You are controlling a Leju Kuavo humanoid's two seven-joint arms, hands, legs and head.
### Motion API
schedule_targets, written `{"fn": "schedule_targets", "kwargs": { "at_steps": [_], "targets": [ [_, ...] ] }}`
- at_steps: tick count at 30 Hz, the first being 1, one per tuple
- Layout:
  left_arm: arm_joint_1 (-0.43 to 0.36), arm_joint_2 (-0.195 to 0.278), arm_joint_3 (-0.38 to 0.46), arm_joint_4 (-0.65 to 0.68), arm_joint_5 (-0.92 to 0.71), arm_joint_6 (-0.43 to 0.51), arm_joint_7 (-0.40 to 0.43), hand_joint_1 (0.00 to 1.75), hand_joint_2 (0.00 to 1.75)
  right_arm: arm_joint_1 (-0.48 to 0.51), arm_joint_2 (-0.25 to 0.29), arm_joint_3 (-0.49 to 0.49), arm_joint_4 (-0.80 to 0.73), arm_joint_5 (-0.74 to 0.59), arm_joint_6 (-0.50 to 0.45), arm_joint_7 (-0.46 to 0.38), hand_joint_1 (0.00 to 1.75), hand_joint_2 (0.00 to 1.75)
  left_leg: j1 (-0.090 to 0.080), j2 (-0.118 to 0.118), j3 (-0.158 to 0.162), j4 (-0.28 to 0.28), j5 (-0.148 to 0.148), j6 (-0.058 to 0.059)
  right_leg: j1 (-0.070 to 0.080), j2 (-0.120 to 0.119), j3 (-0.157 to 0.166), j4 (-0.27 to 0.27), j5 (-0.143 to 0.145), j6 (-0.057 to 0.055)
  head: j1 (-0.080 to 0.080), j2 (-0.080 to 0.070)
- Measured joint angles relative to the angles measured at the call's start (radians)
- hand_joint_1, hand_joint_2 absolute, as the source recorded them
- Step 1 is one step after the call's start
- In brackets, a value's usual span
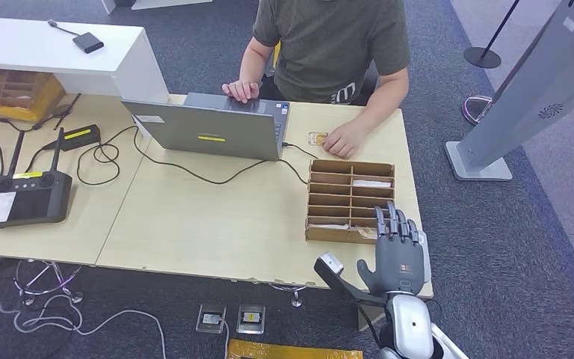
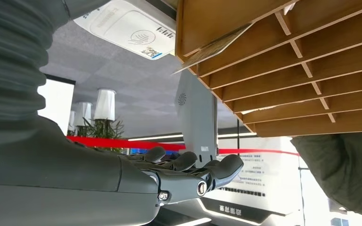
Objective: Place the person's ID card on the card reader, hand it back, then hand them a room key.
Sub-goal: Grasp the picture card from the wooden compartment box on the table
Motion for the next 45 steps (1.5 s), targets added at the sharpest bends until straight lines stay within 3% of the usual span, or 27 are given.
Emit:
{"fn": "schedule_targets", "kwargs": {
  "at_steps": [30, 45],
  "targets": [
    [0.0, 0.004, 0.0, -0.003, -0.025, -0.036, -0.009, 0.0, 0.0, -0.015, 0.068, -0.042, 0.087, 0.038, 0.022, -0.06, 0.0, 1.75, 0.0, 0.0, 0.0, 0.0, 0.0, 0.0, 0.0, 0.0, 0.0, 0.0, 0.0, 0.0, 0.0, 0.0],
    [0.0, 0.006, 0.0, -0.005, -0.034, -0.041, -0.015, 0.0, 0.0, -0.011, 0.07, -0.052, 0.107, 0.1, 0.06, -0.009, 0.0, 1.75, 0.0, 0.0, 0.0, 0.0, 0.0, 0.0, 0.0, 0.0, 0.0, 0.0, 0.0, 0.0, 0.0, 0.0]
  ]
}}
